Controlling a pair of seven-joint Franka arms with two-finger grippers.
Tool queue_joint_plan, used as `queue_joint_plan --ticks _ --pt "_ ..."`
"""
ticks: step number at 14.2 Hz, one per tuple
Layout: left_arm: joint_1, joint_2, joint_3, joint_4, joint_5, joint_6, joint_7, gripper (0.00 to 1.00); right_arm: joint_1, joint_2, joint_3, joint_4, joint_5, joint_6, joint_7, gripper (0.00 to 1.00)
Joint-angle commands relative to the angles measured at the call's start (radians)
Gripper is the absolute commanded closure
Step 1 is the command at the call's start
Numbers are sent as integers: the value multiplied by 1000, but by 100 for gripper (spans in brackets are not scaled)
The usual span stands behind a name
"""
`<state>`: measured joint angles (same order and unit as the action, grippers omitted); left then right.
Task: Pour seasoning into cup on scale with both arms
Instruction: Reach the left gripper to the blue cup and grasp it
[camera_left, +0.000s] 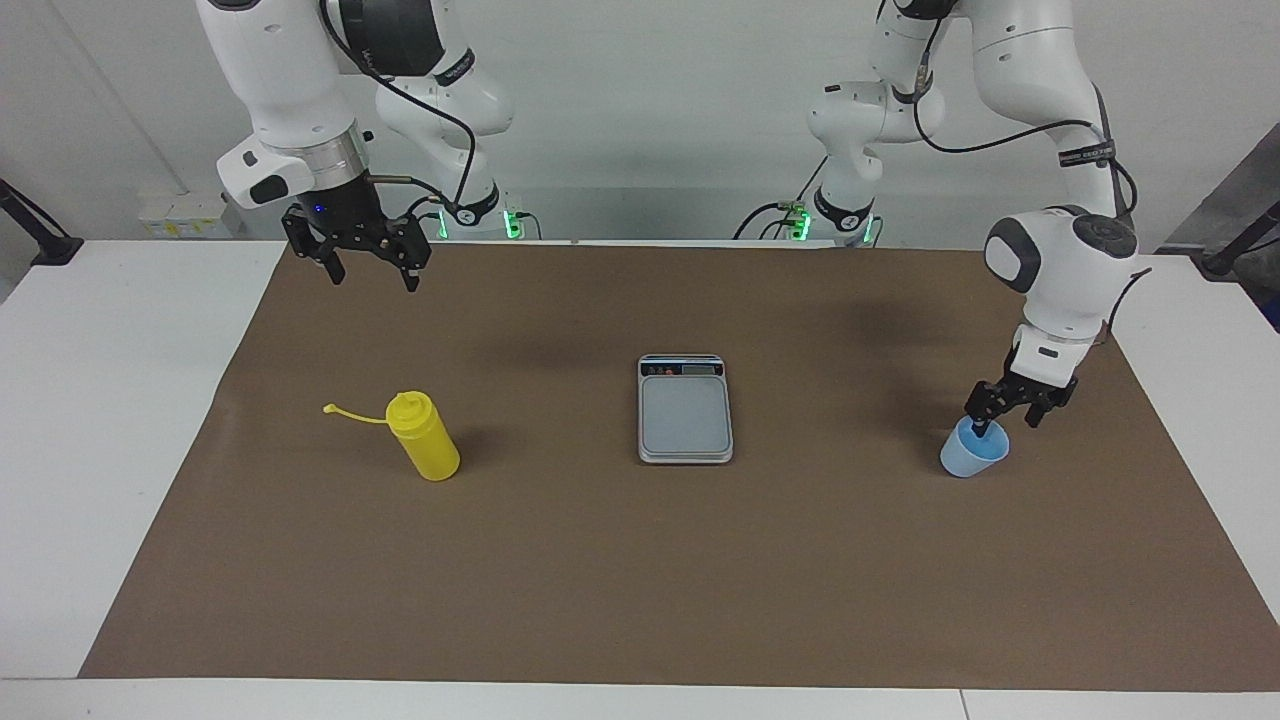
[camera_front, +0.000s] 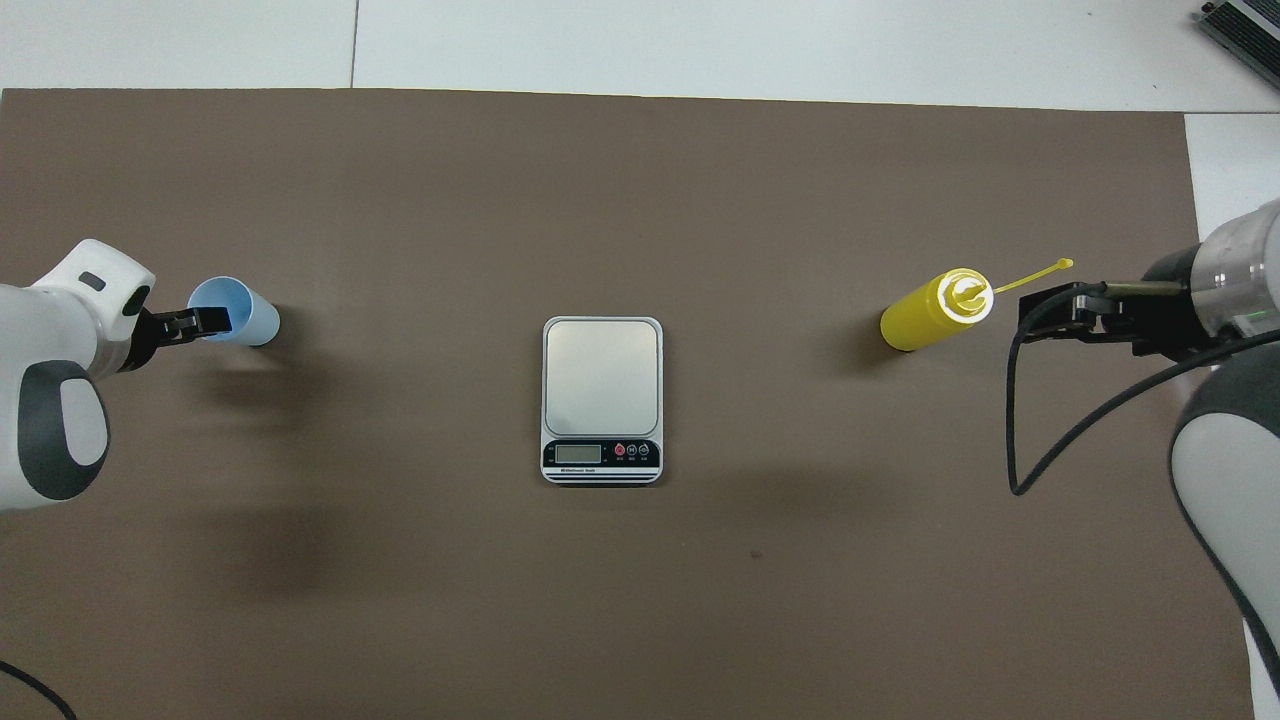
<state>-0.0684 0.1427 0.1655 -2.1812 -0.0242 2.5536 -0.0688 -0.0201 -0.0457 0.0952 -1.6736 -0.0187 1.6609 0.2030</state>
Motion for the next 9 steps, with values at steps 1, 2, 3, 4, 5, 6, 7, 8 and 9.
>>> queue_joint_plan --ticks 1,2,3,4,5,6,7,8,9 --pt "-17 -2 2 -6 -13 2 -49 9 -12 -16 1 -14 20 2 -14 0" --pt "-22 0 0 -6 -13 4 -63 10 -12 -16 1 -14 20 2 -14 0" --pt "-24 0 0 -6 -13 4 -72 15 -12 -16 1 -14 20 2 -14 0" --pt "-25 -2 -1 -6 -13 5 -77 21 -12 -16 1 -14 20 2 -16 0" --pt "-25 -2 0 -6 -13 10 -75 26 -12 -16 1 -14 20 2 -14 0" --pt "-25 0 0 -6 -13 11 -75 32 -12 -16 1 -14 20 2 -16 0" --pt "-25 0 0 -6 -13 11 -75 37 -12 -16 1 -14 20 2 -16 0" --pt "-25 0 0 -6 -13 8 -75 42 -12 -16 1 -14 20 0 -14 0" --pt "-25 0 0 -6 -13 7 -75 46 -12 -16 1 -14 20 2 -14 0"
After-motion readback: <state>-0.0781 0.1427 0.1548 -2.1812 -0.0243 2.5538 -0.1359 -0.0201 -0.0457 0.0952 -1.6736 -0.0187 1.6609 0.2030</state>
